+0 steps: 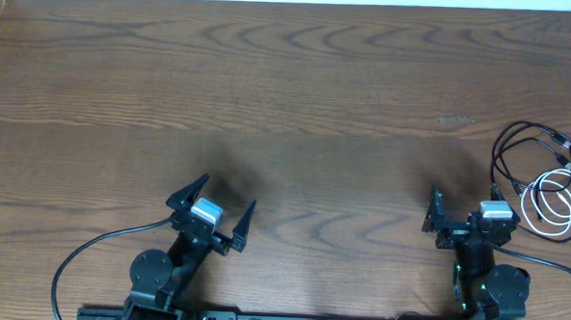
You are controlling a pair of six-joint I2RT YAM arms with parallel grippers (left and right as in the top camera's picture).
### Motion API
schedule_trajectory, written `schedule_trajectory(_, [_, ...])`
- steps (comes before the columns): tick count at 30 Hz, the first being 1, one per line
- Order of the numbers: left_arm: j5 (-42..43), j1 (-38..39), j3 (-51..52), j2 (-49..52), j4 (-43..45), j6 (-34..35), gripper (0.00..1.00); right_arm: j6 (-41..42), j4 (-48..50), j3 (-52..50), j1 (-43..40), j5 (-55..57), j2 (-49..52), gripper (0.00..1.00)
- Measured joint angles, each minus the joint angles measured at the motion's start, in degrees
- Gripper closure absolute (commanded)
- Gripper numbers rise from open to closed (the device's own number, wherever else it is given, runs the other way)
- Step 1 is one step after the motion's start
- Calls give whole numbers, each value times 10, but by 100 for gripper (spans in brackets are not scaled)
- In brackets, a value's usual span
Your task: Untangle cables
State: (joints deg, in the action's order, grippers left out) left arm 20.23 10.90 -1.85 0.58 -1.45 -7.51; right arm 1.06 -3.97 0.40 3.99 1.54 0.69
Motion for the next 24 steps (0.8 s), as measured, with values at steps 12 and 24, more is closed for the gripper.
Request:
schedule_trajectory(12, [-15, 28, 0, 0, 0, 0, 2, 0, 0, 0, 0, 0, 0, 1])
schedule_trajectory(24, [-15, 28, 0, 0, 0, 2, 2, 0, 0, 0, 0, 0, 0, 1])
